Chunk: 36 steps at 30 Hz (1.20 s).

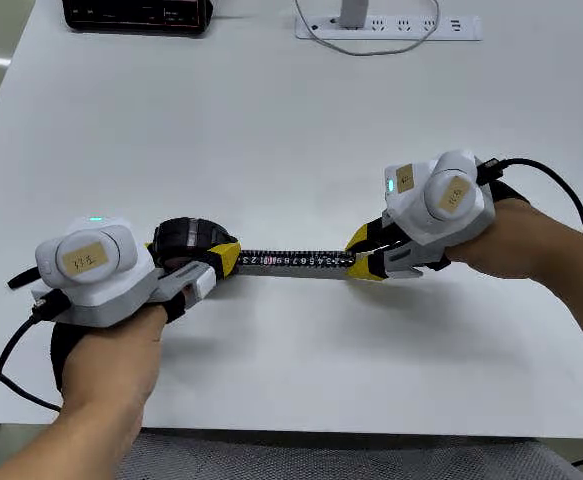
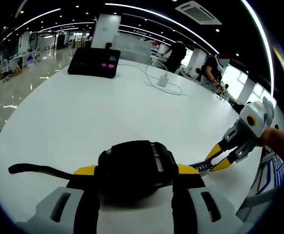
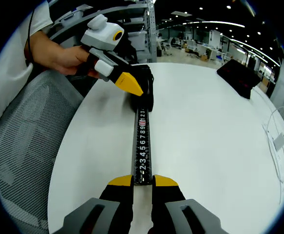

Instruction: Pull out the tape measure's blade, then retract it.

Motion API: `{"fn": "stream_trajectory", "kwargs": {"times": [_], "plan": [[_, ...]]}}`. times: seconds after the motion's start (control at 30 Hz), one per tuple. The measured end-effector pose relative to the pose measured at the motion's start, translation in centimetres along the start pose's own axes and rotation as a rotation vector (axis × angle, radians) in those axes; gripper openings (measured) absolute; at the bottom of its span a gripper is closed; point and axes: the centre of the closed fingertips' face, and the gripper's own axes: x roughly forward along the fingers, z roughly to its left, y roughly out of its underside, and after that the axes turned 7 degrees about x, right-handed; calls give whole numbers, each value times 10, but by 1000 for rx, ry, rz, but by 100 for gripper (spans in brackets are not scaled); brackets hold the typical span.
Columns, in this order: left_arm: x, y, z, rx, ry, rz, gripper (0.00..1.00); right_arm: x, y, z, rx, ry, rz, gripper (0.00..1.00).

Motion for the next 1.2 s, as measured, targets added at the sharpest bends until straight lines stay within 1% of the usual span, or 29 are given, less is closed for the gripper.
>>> {"fn": "stream_trajectory", "kwargs": {"times": [0.17,0.23,0.3,0.4,0.67,0.9,1.07,1.2], "plan": [[0,0,0,-3,5,1,54,6,-7,0,-3,-7,-10,10],[0,0,0,-8,7,2,54,8,-4,-1,-17,-5,8,10],[0,0,0,-8,8,1,54,10,-6,-2,-1,-14,-12,10],[0,-1,0,-11,12,0,54,11,-7,-3,-6,-16,-14,10],[-1,-1,0,-17,18,0,54,20,-19,-3,-6,-32,-41,10],[0,-1,0,-20,21,-1,55,27,-27,-4,-11,-42,-53,10],[-1,-1,1,-22,25,-2,55,34,-37,-2,-3,-57,-75,10],[-1,-1,1,-20,25,-4,55,40,-43,0,-3,-66,-80,10]]}}
